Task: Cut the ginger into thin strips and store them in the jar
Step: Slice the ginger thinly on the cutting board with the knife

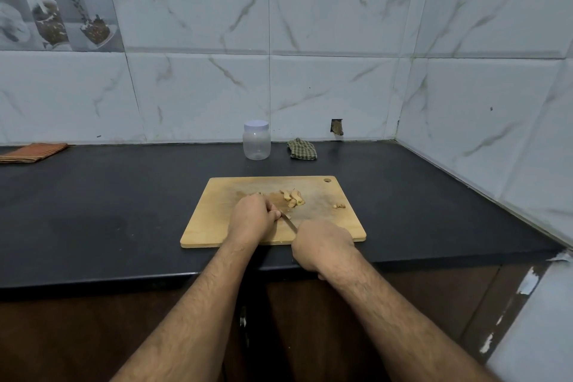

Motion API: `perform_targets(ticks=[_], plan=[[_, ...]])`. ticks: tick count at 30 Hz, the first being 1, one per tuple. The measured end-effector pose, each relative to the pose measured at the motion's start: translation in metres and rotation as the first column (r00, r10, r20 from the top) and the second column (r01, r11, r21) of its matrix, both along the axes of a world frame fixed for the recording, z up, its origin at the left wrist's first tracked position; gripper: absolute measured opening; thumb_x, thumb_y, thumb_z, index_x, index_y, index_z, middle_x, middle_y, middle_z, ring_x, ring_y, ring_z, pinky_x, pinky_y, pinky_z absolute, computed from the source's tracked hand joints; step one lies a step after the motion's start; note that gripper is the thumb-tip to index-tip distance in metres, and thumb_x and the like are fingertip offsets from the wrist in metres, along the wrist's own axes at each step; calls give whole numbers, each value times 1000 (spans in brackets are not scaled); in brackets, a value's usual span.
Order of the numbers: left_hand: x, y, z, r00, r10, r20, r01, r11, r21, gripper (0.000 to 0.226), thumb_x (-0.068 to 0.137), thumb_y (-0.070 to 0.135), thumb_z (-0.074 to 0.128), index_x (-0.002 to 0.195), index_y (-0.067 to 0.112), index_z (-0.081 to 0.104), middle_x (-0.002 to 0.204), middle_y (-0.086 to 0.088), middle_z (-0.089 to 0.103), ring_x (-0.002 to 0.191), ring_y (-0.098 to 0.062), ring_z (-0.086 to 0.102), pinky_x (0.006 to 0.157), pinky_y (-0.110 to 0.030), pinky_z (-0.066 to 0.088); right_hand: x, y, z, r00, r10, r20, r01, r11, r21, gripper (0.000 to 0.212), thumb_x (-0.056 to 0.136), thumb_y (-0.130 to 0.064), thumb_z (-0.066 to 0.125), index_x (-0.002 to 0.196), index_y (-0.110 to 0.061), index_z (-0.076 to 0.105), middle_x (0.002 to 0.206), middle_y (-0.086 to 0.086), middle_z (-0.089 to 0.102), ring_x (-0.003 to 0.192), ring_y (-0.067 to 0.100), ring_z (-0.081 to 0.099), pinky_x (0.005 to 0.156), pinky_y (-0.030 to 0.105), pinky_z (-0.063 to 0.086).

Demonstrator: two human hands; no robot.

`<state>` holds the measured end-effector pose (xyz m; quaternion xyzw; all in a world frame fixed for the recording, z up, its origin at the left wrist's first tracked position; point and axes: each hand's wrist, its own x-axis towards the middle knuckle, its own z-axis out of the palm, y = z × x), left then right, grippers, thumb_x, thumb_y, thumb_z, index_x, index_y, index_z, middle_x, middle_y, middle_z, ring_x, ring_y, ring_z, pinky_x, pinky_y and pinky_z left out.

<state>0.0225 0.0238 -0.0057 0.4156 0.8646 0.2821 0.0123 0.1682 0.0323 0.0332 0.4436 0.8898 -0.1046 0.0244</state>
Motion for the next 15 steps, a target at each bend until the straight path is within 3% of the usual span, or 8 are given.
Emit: perform_targets(ticks=[3, 6, 10, 15], plan=[[2, 1, 5, 999, -30, -41, 28, 998, -50, 15, 93, 31, 64, 91, 20, 74, 93, 0, 72, 90, -18, 64, 72, -26, 43, 4, 1, 0, 1000, -15, -5, 15, 1000, -12, 16, 95, -17, 52, 80, -16, 47, 79, 0, 53, 61, 16, 51, 82, 39, 58], [-1, 2, 6, 998, -50, -24, 48, 997, -62, 10, 91, 29, 66, 87, 22, 72, 90, 3, 72, 91, -17, 64, 78, -28, 49, 7, 2, 2, 1000, -20, -5, 20, 999, -47, 16, 94, -16, 50, 78, -17, 48, 79, 0, 56, 60, 16, 53, 80, 37, 59], [-4, 2, 10, 997, -79, -4, 79, 995, -53, 7, 89, 28, 69, 87, 29, 62, 82, 11, 58, 86, -11, 52, 78, -25, 44, 9, 9, 0, 995, -59, -77, 42, 978, -206, 16, 94, -17, 43, 87, -11, 55, 73, 4, 65, 42, 15, 55, 51, 26, 50], [-7, 1, 6, 997, -74, 29, 75, 997, -23, 13, 88, 27, 70, 76, 27, 66, 81, 10, 67, 85, -12, 61, 72, -25, 47, 13, 17, 1, 982, -79, -174, 12, 934, -356, 24, 95, -19, 39, 91, -6, 59, 67, 6, 63, 39, 13, 52, 54, 30, 49]])
